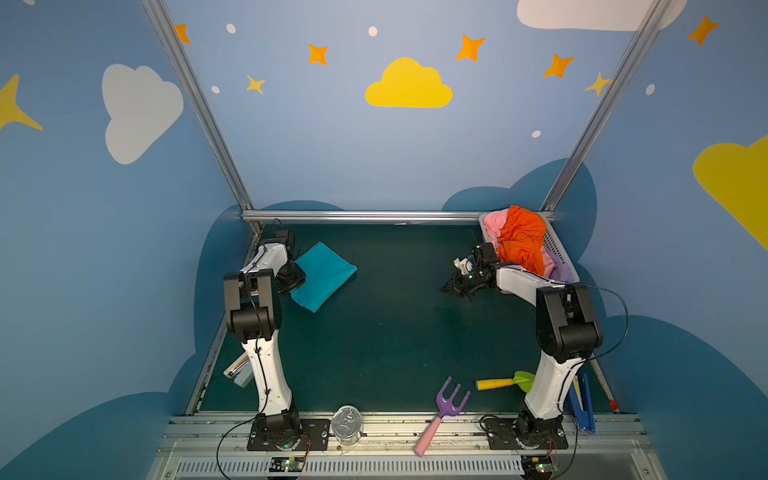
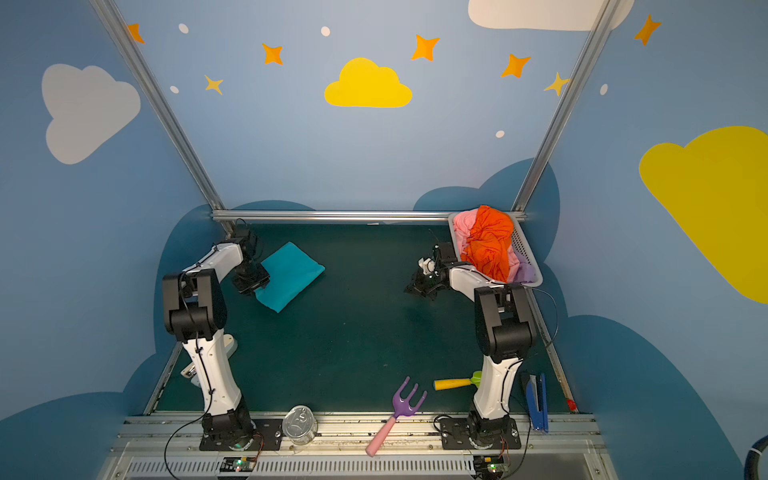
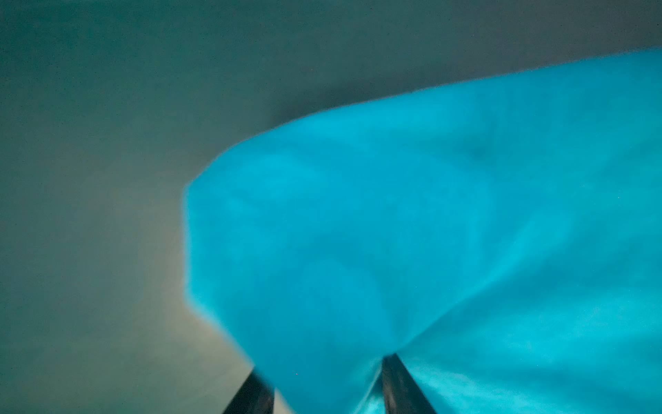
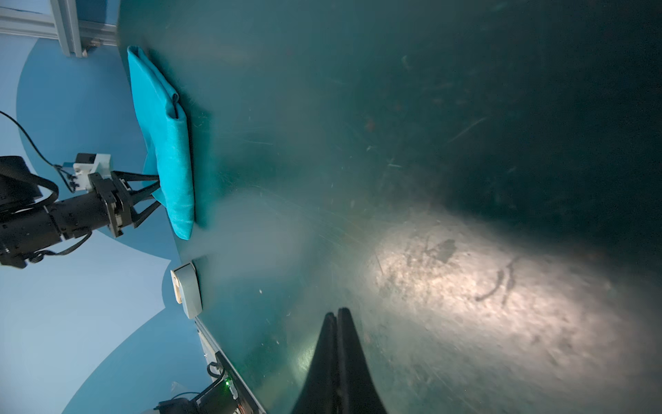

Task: Fold and stack the t-shirts
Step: 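Lower the teal shirt into the far corner and open the left gripper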

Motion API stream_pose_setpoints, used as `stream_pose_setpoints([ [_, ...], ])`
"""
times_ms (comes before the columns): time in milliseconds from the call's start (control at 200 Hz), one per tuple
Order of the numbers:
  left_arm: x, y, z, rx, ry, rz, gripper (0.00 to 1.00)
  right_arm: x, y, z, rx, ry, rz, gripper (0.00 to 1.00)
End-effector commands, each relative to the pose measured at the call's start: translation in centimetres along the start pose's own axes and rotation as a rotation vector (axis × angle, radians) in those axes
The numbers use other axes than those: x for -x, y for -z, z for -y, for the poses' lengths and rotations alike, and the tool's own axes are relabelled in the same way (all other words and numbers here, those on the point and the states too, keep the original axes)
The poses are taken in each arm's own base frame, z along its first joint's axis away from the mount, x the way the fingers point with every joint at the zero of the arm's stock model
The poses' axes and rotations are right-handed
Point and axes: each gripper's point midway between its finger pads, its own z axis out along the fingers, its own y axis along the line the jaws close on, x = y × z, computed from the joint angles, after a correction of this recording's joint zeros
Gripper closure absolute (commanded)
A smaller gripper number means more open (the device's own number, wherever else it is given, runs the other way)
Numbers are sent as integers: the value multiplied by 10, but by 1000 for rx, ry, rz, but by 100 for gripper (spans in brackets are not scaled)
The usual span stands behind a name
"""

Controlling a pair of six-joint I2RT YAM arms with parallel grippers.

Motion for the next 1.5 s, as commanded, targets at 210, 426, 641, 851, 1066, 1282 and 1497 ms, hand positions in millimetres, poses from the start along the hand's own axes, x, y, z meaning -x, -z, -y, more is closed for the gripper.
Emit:
stream_pose_setpoints([
  [210,-59,108,60,103,-289,301,36,-8,17,-14,6,36,28,100],
  [426,-88,91,99,125,-410,266,74,-12,21,-12,1,44,26,100],
  [641,-107,52,100,139,-401,165,86,-7,21,-5,15,31,24,100],
  [851,-101,24,69,222,-354,103,86,-3,12,0,48,2,12,100],
  [1066,-59,12,14,315,-207,83,85,-2,9,-1,63,-5,11,100],
  [1282,-47,34,2,274,-126,107,78,-3,14,-4,69,-4,20,100],
  [1497,-90,47,30,193,-218,136,38,-8,15,-10,76,-2,18,100],
])
